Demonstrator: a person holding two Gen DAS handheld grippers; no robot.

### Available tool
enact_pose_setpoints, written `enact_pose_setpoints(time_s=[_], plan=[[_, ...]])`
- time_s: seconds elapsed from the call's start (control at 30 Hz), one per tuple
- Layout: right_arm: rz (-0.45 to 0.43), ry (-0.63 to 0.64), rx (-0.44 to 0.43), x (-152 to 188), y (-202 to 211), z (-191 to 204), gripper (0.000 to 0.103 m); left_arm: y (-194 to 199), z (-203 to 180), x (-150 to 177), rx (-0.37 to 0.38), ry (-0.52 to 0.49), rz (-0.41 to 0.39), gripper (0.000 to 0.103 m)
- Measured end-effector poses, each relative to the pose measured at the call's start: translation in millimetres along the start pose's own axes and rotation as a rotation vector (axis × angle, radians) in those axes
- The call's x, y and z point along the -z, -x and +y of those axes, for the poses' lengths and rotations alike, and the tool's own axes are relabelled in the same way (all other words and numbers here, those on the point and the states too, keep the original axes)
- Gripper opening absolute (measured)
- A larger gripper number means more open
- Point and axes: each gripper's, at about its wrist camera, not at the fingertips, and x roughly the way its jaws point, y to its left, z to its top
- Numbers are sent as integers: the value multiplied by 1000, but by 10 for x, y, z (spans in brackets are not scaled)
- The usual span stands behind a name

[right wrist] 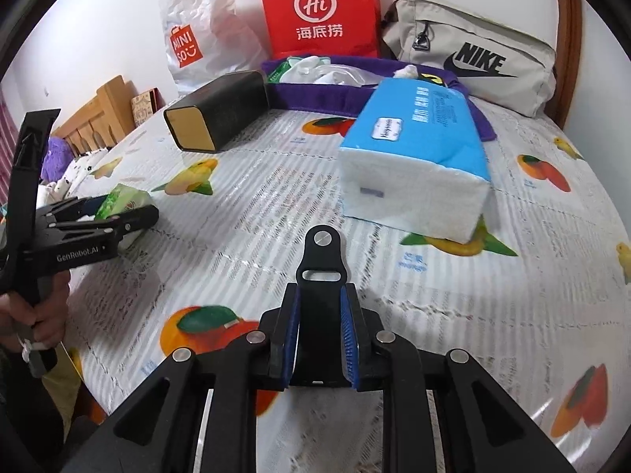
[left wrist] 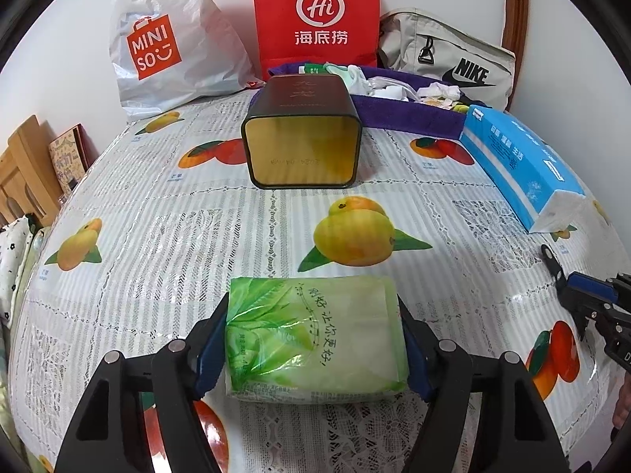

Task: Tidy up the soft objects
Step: 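Carry the green-leaf packet and black strap over the purple towel with both tools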

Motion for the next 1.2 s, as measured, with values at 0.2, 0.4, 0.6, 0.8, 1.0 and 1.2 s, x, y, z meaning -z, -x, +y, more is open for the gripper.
enact_pose_setpoints(time_s=[0.2, 0.4, 0.6, 0.8, 1.0, 1.2], plan=[[-1, -31, 19, -9, 111, -140, 21, 42, 24, -50, 26, 16, 29, 71], [0, -39, 18, -56, 199, -216, 21, 120, 45, -189, 21, 34, 27, 71], [-17, -31, 4, -192, 311, -250, 21, 215, 69, -378, 33, 58, 11, 71], [-56, -24, -41, -380, 455, -243, 21, 287, 85, -605, 29, 64, -17, 71], [-96, -3, -61, -706, 526, -294, 21, 277, 83, -902, 28, 68, -34, 71], [-137, -7, -45, -1085, 476, -443, 21, 264, 84, -1246, 33, 68, -53, 71]])
